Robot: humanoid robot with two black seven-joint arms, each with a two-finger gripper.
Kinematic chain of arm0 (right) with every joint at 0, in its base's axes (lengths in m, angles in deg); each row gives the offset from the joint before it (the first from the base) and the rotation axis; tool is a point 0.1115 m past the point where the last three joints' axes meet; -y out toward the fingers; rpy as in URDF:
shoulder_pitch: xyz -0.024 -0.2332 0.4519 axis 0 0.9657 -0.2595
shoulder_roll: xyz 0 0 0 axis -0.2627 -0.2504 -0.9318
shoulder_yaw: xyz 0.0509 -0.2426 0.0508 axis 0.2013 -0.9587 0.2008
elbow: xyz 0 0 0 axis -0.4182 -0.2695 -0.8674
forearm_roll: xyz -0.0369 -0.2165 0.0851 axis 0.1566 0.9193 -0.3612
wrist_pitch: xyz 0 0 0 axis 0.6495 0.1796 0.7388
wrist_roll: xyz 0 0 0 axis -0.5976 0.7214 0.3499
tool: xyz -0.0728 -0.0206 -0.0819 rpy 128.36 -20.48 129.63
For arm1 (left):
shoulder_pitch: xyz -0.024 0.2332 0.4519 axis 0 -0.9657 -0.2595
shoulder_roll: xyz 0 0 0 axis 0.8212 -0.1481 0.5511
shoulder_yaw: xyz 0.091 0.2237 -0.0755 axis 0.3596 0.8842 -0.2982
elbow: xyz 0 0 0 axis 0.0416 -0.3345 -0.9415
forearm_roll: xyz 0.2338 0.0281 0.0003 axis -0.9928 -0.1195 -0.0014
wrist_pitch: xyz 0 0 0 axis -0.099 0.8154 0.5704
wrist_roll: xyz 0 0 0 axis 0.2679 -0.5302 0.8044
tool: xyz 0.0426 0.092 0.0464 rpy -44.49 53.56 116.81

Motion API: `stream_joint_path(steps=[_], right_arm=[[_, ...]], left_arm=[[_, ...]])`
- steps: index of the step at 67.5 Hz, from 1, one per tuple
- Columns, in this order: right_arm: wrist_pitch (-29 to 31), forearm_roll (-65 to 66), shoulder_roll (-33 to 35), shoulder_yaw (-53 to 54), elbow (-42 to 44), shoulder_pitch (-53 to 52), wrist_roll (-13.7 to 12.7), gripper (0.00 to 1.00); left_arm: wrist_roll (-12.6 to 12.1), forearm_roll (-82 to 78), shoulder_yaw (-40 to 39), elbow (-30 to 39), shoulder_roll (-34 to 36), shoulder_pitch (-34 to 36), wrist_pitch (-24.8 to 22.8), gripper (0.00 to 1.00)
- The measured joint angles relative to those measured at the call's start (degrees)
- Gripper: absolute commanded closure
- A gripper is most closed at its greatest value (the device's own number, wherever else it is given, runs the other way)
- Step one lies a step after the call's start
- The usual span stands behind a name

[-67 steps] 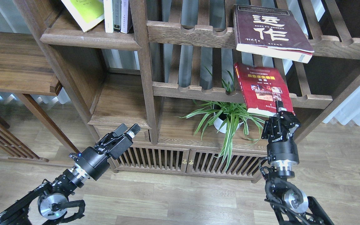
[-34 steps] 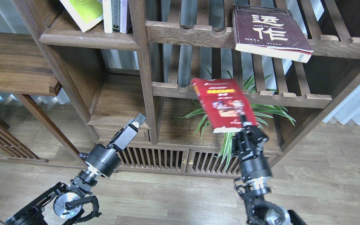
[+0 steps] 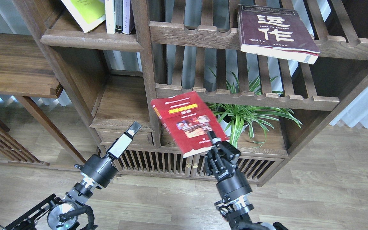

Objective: Organize books on shelf
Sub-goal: 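Pull the red book off the middle shelf with the right gripper, then grasp the red book's lower edge with the left gripper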

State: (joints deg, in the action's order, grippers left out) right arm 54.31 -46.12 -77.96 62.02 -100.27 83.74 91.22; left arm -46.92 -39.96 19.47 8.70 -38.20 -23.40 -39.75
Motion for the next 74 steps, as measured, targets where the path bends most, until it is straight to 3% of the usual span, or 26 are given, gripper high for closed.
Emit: stream_joint_path(steps=[28, 61, 70, 74], right_arm=[[0.00, 2.74, 0.01, -4.91, 0.00, -0.36, -0.08, 0.95], [0.00, 5.29, 0.00, -6.85, 0.80, 2.36, -0.72, 0.95], [0.00, 5.29, 0.00, -7.04, 0.81, 2.37, -0.71, 0.95], [0.00, 5.31, 0.00, -7.09, 0.81, 2.37, -0.71, 0.95]], left_arm=[[0.02, 5.11, 6.08, 0.03, -0.12, 0.66, 0.00, 0.07], [-0.02, 6.85, 6.35, -0.01, -1.95, 1.26, 0.00, 0.08], [-0.04, 6.82, 6.35, 0.08, -1.85, 1.19, 0.00, 0.17], [-0.06, 6.82, 6.56, 0.15, -1.83, 1.18, 0.00, 0.27]])
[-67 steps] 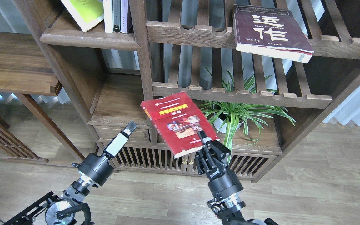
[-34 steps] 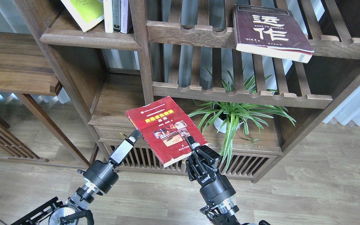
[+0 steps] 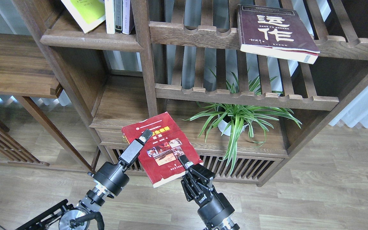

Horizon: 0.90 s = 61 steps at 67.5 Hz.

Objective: Organize books on shelf
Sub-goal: 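Grasp the red book's lower edge with the left gripper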

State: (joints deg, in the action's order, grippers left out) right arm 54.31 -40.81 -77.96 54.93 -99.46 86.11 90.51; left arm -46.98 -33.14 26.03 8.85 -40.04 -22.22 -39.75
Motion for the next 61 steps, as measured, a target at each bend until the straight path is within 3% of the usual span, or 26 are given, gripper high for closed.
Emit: stream_joint_path(steps=[25, 31, 51, 61], right_arm=[[0.00, 0.13, 0.00, -0.02, 0.00, 0.00, 0.04, 0.95], [0.00, 0.13, 0.00, -0.02, 0.00, 0.00, 0.04, 0.95], [0.00, 0.18, -0.02, -0.03, 0.00, 0.07, 0.01, 0.88], [0.00, 0.19, -0.03, -0.01, 0.00, 0.07, 0.01, 0.72]], left_arm=[[0.17, -0.01, 1.23, -0.01, 0.71, -0.04, 0.00, 0.73], [0.23, -0.01, 1.23, -0.03, 0.77, 0.16, 0.00, 0.93], [0.31, -0.14, 1.21, -0.43, 1.57, 0.19, -0.05, 0.94], [0.30, -0.15, 1.22, -0.44, 1.99, 0.11, -0.05, 0.94]])
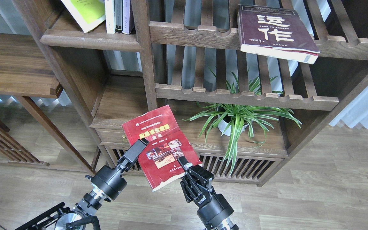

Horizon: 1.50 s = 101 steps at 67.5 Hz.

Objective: Organize books on shelf
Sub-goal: 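Grasp the red book's lower edge with the left gripper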

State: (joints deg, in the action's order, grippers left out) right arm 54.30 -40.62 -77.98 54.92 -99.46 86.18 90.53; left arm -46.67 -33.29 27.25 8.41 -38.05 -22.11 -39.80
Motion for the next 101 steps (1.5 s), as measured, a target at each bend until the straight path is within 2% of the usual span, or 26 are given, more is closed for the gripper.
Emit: stream_joint_path(steps=[16, 17, 18, 34, 45, 51, 52, 54, 55, 56, 57, 59, 62, 63, 64, 79, 82, 86, 91, 97, 101], right_arm=[[0.00, 0.00, 0.02, 0.30, 0.00, 0.01, 0.04, 0.39], [0.00, 0.00, 0.01, 0.35, 0.00, 0.01, 0.04, 0.33], [0.00, 0.00, 0.02, 0.51, 0.00, 0.01, 0.05, 0.32], [0.00, -0.03, 0.02, 0.69, 0.00, -0.09, 0.27, 0.15], [0.00, -0.04, 0.02, 0.79, 0.00, -0.51, 0.36, 0.12], [0.00, -0.04, 0.02, 0.79, 0.00, -0.63, 0.36, 0.19], [0.00, -0.04, 0.02, 0.79, 0.00, -0.63, 0.36, 0.26], [0.00, -0.04, 0.02, 0.79, 0.00, -0.63, 0.36, 0.32], [0.00, -0.04, 0.02, 0.79, 0.00, -0.63, 0.36, 0.41], [0.00, -0.04, 0.02, 0.79, 0.00, -0.64, 0.36, 0.44], [0.00, -0.04, 0.02, 0.80, 0.00, -0.63, 0.36, 0.52], [0.00, -0.05, 0.02, 0.80, -0.01, -0.58, 0.36, 0.60], [0.00, -0.08, 0.02, 0.84, -0.04, -0.43, 0.39, 0.81], [0.00, -0.09, 0.02, 0.91, -0.05, -0.38, 0.40, 0.85], [-0.01, -0.26, 0.02, 1.60, -0.06, -0.22, 0.69, 0.96], [0.00, -1.51, 0.02, 1.83, 0.21, -0.18, 0.85, 0.95], [0.00, -1.54, 0.02, 1.83, 0.23, -0.19, 0.93, 0.94], [0.00, -1.57, 0.02, 1.83, 0.24, -0.18, 0.93, 0.87], [0.00, -1.57, 0.02, 1.82, 0.25, -0.18, 0.93, 0.61], [0.00, -1.47, 0.02, 1.56, 0.26, -0.18, 0.78, 0.46], [0.03, -0.83, 0.22, 1.62, 0.29, -0.18, 0.64, 0.41]], left_arm=[[0.00, 0.00, 0.00, -0.28, 0.05, -0.16, 0.00, 0.94], [0.00, 0.00, 0.00, -0.30, 0.05, -0.17, 0.00, 0.94], [0.00, -0.01, 0.00, -0.32, 0.05, -0.19, 0.00, 0.94], [0.00, -0.10, 0.01, -0.34, 0.16, -0.14, 0.03, 0.94], [-0.03, -0.14, 0.01, -0.33, 0.76, -0.05, 0.04, 0.93], [-0.06, -0.15, 0.01, -0.33, 1.10, -0.12, 0.04, 0.93], [-0.06, -0.15, 0.01, -0.33, 1.15, -0.14, 0.04, 0.93], [-0.06, -0.15, 0.01, -0.32, 1.21, -0.16, 0.04, 0.93], [-0.06, -0.15, 0.01, -0.32, 1.23, -0.17, 0.04, 0.93], [-0.06, -0.15, 0.01, -0.32, 1.26, -0.18, 0.04, 0.93], [-0.06, -0.15, 0.01, -0.31, 1.26, -0.19, 0.04, 0.93], [-0.06, -0.15, 0.01, -0.31, 1.26, -0.19, 0.04, 0.93], [-0.07, -0.16, 0.01, -0.30, 1.26, -0.21, 0.04, 0.93], [-0.07, -0.16, 0.01, -0.30, 1.26, -0.21, 0.04, 0.93], [-0.08, -0.16, 0.01, -0.28, 1.26, -0.22, 0.04, 0.93], [-0.08, -0.17, 0.02, -0.28, 1.26, -0.15, 0.04, 0.93], [-0.08, -0.17, 0.01, -0.28, 1.26, -0.17, 0.04, 0.92], [-0.08, -0.17, 0.01, -0.28, 1.26, -0.18, 0.04, 0.92], [-0.09, -0.17, 0.01, -0.28, 1.26, -0.20, 0.04, 0.92], [-0.08, -0.19, 0.01, -0.29, 1.37, -0.25, 0.04, 0.92], [0.03, -0.05, -0.90, -0.65, 1.94, -0.29, 0.31, 0.91]])
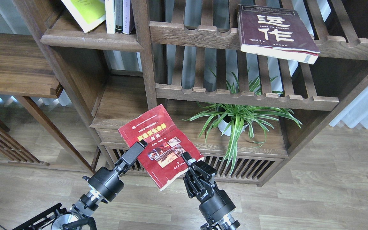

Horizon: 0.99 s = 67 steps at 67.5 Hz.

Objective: Organize books on shelf
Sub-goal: 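Grasp the red book's lower edge with the left gripper, then lift the red book with the left gripper up to the top shelf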

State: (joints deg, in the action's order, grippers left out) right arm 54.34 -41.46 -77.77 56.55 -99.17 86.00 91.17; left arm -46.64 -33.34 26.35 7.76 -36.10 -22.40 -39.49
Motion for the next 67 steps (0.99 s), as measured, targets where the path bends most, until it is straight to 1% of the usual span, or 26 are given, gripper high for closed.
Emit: stream_joint_path(steps=[9, 10, 17, 21, 28, 41, 54, 67], right_arm=[[0.03, 0.82, -0.13, 0.36, -0.01, -0.06, -0.40, 0.32], [0.03, 0.89, -0.16, 0.45, -0.06, -0.06, -0.42, 0.29], [0.03, 1.00, -0.19, 0.50, -0.09, -0.06, -0.47, 0.23], [0.02, 1.07, -0.21, 0.59, -0.10, -0.05, -0.49, 0.18], [-0.01, 1.13, -0.21, 1.64, -0.06, -0.06, -0.50, 0.13], [-0.02, 1.24, -0.19, 5.57, 3.61, -0.45, -0.33, 0.12], [-0.03, 2.02, -0.19, 9.25, 9.18, -1.29, 0.00, 0.12], [-0.03, 2.69, -0.19, 10.63, 10.51, -1.38, 0.16, 0.12]], left_arm=[[-0.11, -0.13, 0.62, 0.12, 0.06, -0.17, -0.14, 0.91], [-0.16, -0.24, 0.71, 0.24, 0.10, -0.17, -0.21, 0.90], [-0.24, -0.40, 0.85, 0.42, 0.48, -0.16, -0.25, 0.90], [-0.27, -0.42, 0.85, 0.61, 1.00, -0.11, -0.27, 0.90], [-0.27, -0.49, 0.69, 1.06, 1.64, 0.01, -0.27, 0.90], [-0.26, -4.11, -0.10, 1.91, 3.06, 0.14, -0.27, 0.92], [-0.26, -12.15, -1.13, 2.15, 5.98, 0.16, -0.27, 0.92], [-0.30, -18.68, -7.55, 2.32, 6.41, 0.27, -0.27, 0.93]])
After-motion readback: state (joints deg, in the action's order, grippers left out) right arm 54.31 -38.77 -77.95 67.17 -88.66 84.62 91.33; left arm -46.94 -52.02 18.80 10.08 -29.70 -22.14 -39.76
